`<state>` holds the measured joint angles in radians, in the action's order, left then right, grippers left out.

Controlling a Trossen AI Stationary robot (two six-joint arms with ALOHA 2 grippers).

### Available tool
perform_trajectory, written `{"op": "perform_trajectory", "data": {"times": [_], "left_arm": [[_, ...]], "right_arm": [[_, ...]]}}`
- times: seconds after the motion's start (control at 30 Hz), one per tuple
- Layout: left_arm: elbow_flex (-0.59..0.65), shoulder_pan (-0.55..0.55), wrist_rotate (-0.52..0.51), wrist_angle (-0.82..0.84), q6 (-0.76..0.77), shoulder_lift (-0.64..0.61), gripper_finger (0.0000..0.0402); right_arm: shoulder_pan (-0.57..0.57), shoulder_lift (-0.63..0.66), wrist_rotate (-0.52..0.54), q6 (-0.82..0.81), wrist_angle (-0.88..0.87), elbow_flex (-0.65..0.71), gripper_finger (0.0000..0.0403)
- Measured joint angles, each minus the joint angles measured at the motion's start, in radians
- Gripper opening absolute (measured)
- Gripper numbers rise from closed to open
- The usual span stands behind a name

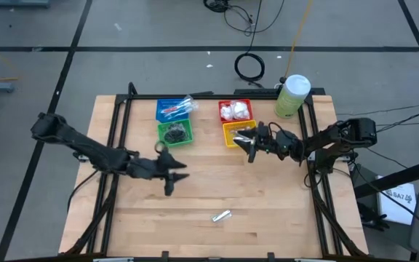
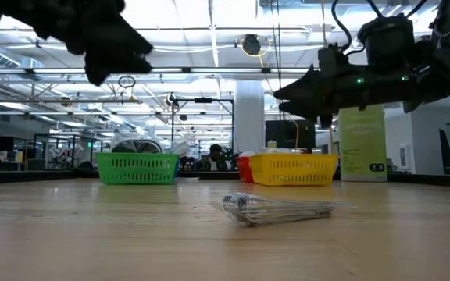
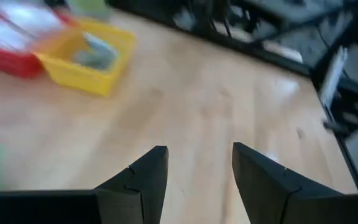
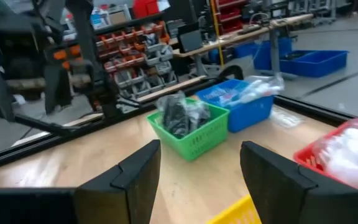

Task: Pick & Place Travel size toiletries
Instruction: Put the nail cutter into the yellow bin

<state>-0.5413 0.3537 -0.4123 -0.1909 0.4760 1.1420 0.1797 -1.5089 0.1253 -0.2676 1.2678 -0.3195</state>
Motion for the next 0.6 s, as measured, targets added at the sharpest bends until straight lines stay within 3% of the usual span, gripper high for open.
{"op": "perform_trajectory", "data": {"times": [0.17,0.37,0.47,0.6], "left_arm": [[-0.052,0.002,0.15,-0.099,-0.015,0.211,0.0175],[-0.221,0.011,0.282,-0.048,-0.095,0.418,0.0175],[-0.35,0.03,0.31,0.09,-0.138,0.495,0.0175],[-0.566,0.041,0.311,0.42,-0.092,0.617,0.0178]], "right_arm": [[-0.017,0.0,0.003,0.022,0.008,0.0,0.0211],[-0.018,0.0,0.001,0.021,0.015,0.0,0.0214],[-0.02,0.0,0.001,0.02,0.015,0.0,0.0214],[-0.02,0.0,0.002,0.024,0.015,0.0,0.0214]]}}
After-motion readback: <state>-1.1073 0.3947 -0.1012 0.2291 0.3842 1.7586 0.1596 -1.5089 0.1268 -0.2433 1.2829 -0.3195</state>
